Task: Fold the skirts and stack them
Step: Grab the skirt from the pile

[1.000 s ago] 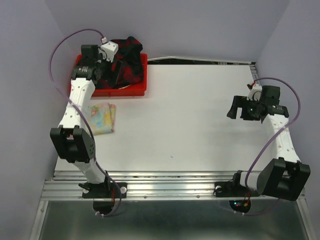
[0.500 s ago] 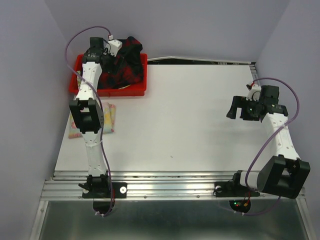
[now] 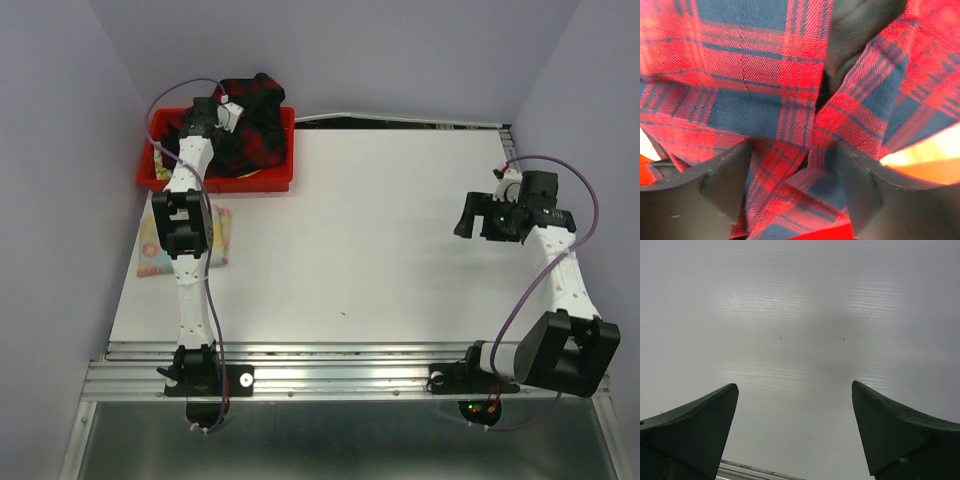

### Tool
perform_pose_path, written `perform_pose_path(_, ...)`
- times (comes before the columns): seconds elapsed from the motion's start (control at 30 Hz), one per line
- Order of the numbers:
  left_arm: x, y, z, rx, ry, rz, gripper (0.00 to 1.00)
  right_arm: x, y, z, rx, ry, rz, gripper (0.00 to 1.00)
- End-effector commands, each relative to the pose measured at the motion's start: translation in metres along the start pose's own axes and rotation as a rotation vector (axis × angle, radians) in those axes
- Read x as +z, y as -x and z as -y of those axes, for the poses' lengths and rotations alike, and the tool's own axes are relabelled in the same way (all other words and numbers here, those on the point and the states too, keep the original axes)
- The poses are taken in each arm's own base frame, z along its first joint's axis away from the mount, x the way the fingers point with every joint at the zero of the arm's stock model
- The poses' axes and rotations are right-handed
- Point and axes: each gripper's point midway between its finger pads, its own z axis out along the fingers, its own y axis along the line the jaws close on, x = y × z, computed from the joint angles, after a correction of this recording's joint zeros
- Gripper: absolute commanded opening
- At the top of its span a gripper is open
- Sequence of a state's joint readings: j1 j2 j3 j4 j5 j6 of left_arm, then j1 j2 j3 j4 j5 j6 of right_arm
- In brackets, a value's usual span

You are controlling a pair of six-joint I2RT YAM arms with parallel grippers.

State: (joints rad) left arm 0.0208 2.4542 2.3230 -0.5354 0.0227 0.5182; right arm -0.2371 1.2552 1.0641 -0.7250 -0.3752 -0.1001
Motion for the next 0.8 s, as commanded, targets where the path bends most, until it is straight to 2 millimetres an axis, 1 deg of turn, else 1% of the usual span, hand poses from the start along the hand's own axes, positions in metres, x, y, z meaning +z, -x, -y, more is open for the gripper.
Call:
perform_pose_path(0.0,-0.019,0.025,-0.035,-0.036,0.138,0.066,0.57,-0.005,0.014,0.002,-0.013,-0.019,0.046,1.00)
perform_pose_path(0.03,-0.022,0.030,-0.037,-0.047,0.150,0.081,0.49,-0.005,0.014,0.003,-0.010,-0.020,0.049,1.00)
perform_pose_path(0.07,-0.027,0.035,-0.039,-0.052,0.151,0.096,0.32,-0.005,0.013,0.002,-0.009,-0.021,0.050,1.00)
perform_pose_path(0.1,-0.041,0.048,-0.044,-0.060,0.163,0.133,0.22,-0.005,0.013,0.003,-0.007,-0.025,0.050,1.00)
perform_pose_path(0.13,-0.051,0.058,-0.046,-0.071,0.159,0.164,0.00,-0.007,0.014,0.003,-0.008,-0.027,0.056,1.00)
perform_pose_path(0.17,-0.062,0.066,-0.050,-0.077,0.164,0.189,0.00,-0.007,0.015,0.003,-0.009,-0.027,0.060,1.00)
perform_pose_path(0.2,-0.091,0.085,-0.056,-0.080,0.174,0.245,0.00,-0.008,0.016,0.002,-0.010,-0.026,0.061,1.00)
perform_pose_path(0.27,-0.124,0.108,-0.057,-0.076,0.155,0.325,0.00,-0.011,0.019,0.000,-0.013,-0.022,0.070,1.00)
perform_pose_path(0.3,-0.161,0.128,-0.063,-0.074,0.165,0.399,0.00,-0.012,0.020,-0.002,-0.012,-0.013,0.074,1.00)
perform_pose_path(0.33,-0.182,0.140,-0.063,-0.066,0.157,0.446,0.00,-0.013,0.021,-0.003,-0.015,-0.010,0.078,1.00)
perform_pose_path(0.37,-0.220,0.155,-0.068,-0.060,0.173,0.514,0.00,-0.015,0.023,-0.004,-0.017,-0.004,0.084,1.00)
perform_pose_path(0.47,-0.281,0.183,-0.068,-0.043,0.185,0.651,0.00,-0.016,0.024,-0.006,-0.016,0.003,0.089,1.00)
perform_pose_path(0.5,-0.315,0.193,-0.070,-0.038,0.199,0.712,0.00,-0.016,0.025,-0.008,-0.017,0.012,0.090,1.00)
perform_pose_path(0.53,-0.336,0.200,-0.070,-0.029,0.204,0.759,0.00,-0.017,0.024,-0.008,-0.016,0.015,0.091,1.00)
perform_pose_path(0.57,-0.352,0.204,-0.072,-0.027,0.211,0.788,0.00,-0.017,0.024,-0.009,-0.016,0.020,0.091,1.00)
perform_pose_path(0.6,-0.377,0.217,-0.051,-0.006,0.183,0.845,0.00,-0.017,0.025,-0.010,-0.016,0.026,0.094,1.00)
perform_pose_path(0.67,-0.408,0.228,-0.039,-0.003,0.148,0.925,0.00,-0.018,0.027,-0.012,-0.015,0.031,0.098,1.00)
perform_pose_path(0.7,-0.437,0.234,-0.030,0.008,0.120,0.992,0.00,-0.019,0.029,-0.013,-0.018,0.035,0.104,1.00)
perform_pose_path(0.73,-0.454,0.240,-0.015,0.013,0.050,1.045,0.00,-0.020,0.031,-0.013,-0.017,0.036,0.110,1.00)
perform_pose_path(0.77,-0.469,0.243,-0.006,0.020,0.011,1.087,0.00,-0.020,0.032,-0.014,-0.019,0.037,0.111,1.00)
